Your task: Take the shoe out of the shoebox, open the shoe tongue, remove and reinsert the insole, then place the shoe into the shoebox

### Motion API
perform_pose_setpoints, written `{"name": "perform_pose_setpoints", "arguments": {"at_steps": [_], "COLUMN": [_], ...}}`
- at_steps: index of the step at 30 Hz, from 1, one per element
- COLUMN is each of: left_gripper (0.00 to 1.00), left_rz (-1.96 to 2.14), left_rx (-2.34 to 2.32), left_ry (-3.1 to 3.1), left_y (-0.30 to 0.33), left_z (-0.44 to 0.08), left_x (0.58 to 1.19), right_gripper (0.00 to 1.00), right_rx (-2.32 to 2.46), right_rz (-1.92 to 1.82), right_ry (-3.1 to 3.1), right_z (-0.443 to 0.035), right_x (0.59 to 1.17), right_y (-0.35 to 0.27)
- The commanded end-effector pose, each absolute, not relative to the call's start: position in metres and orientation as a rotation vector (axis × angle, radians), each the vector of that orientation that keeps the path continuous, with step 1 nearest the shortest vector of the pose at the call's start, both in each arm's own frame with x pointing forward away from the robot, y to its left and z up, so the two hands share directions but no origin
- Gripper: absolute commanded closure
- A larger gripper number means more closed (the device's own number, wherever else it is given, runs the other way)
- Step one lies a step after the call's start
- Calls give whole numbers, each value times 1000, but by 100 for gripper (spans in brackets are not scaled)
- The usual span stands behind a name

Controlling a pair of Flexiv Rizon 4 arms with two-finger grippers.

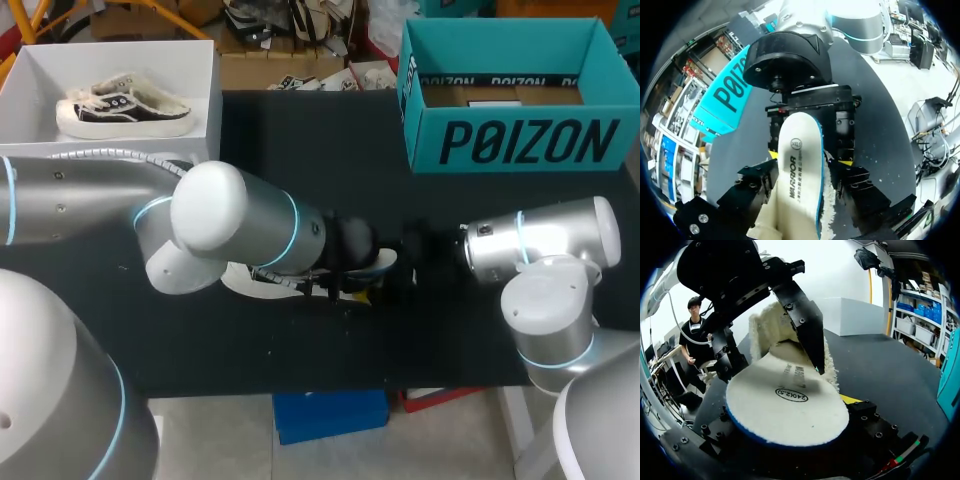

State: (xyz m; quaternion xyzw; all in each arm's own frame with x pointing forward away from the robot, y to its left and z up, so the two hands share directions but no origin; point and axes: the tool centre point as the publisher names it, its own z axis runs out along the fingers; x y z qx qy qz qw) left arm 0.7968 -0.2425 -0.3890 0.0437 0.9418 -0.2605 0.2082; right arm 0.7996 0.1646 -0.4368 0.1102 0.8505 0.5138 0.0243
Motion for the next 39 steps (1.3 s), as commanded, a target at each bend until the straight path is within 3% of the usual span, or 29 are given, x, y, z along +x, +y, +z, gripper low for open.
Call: {"name": "perform_pose_setpoints", "arguments": {"at_steps": [1, 8, 13, 14, 29, 39], "left_gripper": [51, 62, 98, 100, 100, 100], "left_rz": [-729, -731, -733, -733, -929, -1259], "left_rx": [122, 128, 121, 119, 126, 142], "left_ry": [2602, 2594, 2591, 2591, 2746, 2789], "left_y": [-250, -252, -251, -251, -220, -207], "left_z": [-393, -390, -389, -389, -364, -304], "left_x": [799, 800, 800, 800, 779, 752], "right_gripper": [100, 100, 100, 100, 100, 100], "right_rx": [343, 343, 343, 343, 343, 343], "right_rz": [1587, 1587, 1587, 1587, 1587, 1587], "right_ry": [2633, 2633, 2633, 2633, 2633, 2633], "right_z": [-438, -438, -438, -438, -438, -438], "right_x": [799, 799, 799, 799, 799, 799], "right_y": [166, 166, 166, 166, 166, 166]}}
